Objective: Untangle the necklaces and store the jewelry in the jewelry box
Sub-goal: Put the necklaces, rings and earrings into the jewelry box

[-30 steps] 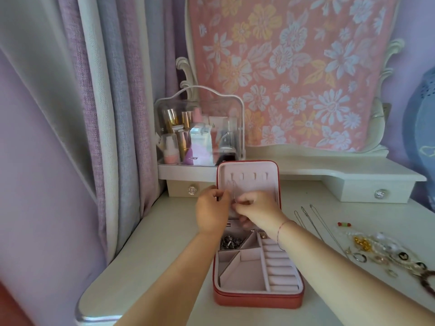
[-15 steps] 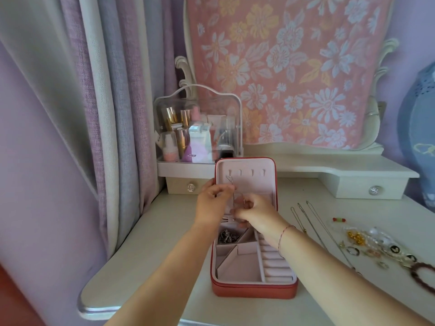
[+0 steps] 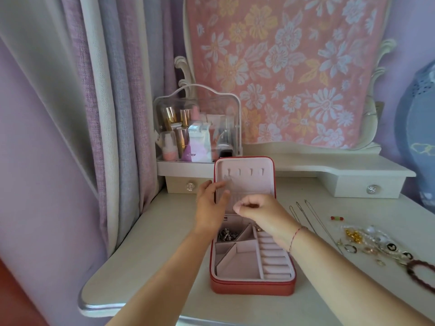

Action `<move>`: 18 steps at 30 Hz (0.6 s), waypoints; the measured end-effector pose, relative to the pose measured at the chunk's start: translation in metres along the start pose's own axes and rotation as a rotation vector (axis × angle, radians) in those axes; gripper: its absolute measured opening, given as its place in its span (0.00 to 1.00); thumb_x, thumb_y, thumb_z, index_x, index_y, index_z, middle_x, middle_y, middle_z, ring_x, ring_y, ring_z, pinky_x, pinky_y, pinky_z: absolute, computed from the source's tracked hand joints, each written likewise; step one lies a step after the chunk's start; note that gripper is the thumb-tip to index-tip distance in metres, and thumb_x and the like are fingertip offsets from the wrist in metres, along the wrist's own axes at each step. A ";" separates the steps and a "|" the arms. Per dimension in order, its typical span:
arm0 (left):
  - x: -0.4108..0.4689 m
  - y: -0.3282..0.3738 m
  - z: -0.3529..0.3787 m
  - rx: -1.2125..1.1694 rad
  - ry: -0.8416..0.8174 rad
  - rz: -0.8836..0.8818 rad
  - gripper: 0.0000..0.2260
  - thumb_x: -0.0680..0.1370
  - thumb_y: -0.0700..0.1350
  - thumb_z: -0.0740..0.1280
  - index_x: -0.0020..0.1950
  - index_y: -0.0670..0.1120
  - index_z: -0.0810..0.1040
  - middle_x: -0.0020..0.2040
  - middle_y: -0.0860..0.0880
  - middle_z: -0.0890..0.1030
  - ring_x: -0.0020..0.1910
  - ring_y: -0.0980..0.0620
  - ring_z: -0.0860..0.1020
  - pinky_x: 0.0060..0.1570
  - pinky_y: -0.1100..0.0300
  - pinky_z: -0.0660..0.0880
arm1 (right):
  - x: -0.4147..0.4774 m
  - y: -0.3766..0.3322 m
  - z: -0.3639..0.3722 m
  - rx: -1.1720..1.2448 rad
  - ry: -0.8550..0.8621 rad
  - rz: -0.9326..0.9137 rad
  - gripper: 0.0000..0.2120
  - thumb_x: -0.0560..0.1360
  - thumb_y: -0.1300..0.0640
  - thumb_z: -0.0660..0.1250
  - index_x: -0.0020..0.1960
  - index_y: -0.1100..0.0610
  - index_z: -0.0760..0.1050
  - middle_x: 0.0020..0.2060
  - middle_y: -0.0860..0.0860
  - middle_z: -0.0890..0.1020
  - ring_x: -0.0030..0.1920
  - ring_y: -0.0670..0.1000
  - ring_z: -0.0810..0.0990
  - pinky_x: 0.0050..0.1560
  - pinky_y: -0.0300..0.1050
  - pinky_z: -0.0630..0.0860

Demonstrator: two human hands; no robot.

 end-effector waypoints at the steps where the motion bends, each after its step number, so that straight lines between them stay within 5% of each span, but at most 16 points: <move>1: 0.000 -0.002 0.000 0.050 -0.009 0.024 0.10 0.79 0.41 0.66 0.60 0.47 0.79 0.68 0.50 0.66 0.68 0.55 0.64 0.62 0.72 0.57 | -0.002 -0.002 -0.006 -0.014 0.014 -0.009 0.07 0.75 0.58 0.70 0.46 0.61 0.82 0.40 0.56 0.83 0.42 0.51 0.80 0.41 0.31 0.71; 6: 0.000 -0.013 0.002 0.235 -0.064 0.130 0.11 0.79 0.39 0.66 0.60 0.48 0.79 0.66 0.50 0.66 0.62 0.58 0.67 0.54 0.84 0.56 | -0.009 -0.012 -0.028 -0.045 0.033 -0.021 0.07 0.74 0.54 0.71 0.43 0.59 0.82 0.36 0.50 0.79 0.37 0.45 0.74 0.39 0.35 0.70; 9: 0.001 -0.012 0.003 0.293 -0.072 0.161 0.12 0.78 0.38 0.66 0.60 0.46 0.78 0.62 0.51 0.67 0.56 0.59 0.69 0.54 0.79 0.59 | -0.011 -0.011 -0.032 -0.034 0.003 0.000 0.06 0.73 0.54 0.71 0.42 0.56 0.83 0.32 0.48 0.76 0.35 0.48 0.70 0.40 0.42 0.68; 18: 0.007 -0.009 0.007 0.320 0.001 0.166 0.03 0.77 0.37 0.68 0.49 0.43 0.78 0.55 0.49 0.69 0.49 0.54 0.70 0.50 0.71 0.62 | -0.029 0.009 -0.030 -0.122 -0.130 0.104 0.05 0.74 0.56 0.71 0.40 0.54 0.82 0.26 0.45 0.73 0.27 0.42 0.69 0.31 0.33 0.67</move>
Point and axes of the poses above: each hand's wrist, its own x-axis towards the middle knuckle, its own z-axis out of the palm, y = z × x, the point moved 7 cm from there along x, towards the middle knuckle
